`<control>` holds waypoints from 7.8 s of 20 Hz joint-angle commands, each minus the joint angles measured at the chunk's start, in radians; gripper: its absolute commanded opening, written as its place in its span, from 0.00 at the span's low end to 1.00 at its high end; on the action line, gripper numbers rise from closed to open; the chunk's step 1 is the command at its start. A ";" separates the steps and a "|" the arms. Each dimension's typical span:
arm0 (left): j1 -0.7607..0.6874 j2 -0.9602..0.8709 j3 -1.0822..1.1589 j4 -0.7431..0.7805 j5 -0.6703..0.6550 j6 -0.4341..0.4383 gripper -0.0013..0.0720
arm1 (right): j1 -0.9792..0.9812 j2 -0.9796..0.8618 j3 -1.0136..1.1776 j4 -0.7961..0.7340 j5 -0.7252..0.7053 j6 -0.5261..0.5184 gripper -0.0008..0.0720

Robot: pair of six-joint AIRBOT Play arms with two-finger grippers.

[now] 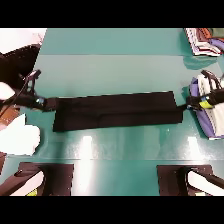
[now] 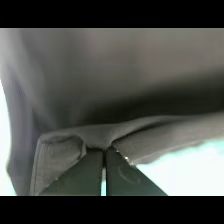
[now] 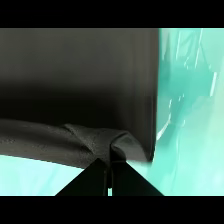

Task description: Fold the shirts.

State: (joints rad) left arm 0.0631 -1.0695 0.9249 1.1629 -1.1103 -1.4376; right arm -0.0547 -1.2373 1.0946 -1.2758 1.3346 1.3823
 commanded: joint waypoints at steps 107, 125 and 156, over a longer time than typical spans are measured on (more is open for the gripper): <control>-0.169 -0.098 0.602 0.035 -0.023 -0.046 0.06 | 0.089 -0.421 0.598 0.448 -0.230 0.026 0.03; -0.225 -0.098 0.602 0.027 -0.006 -0.055 0.06 | -0.460 -0.261 0.751 0.425 -0.254 0.025 0.03; -0.225 -0.098 0.602 0.033 -0.037 -0.021 0.06 | -0.555 0.230 0.221 0.298 0.069 0.057 0.83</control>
State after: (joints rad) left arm -0.1619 -1.1683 1.5269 1.1961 -1.1458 -1.4582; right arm -0.7280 -1.0561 1.3243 -1.0714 1.4857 1.4387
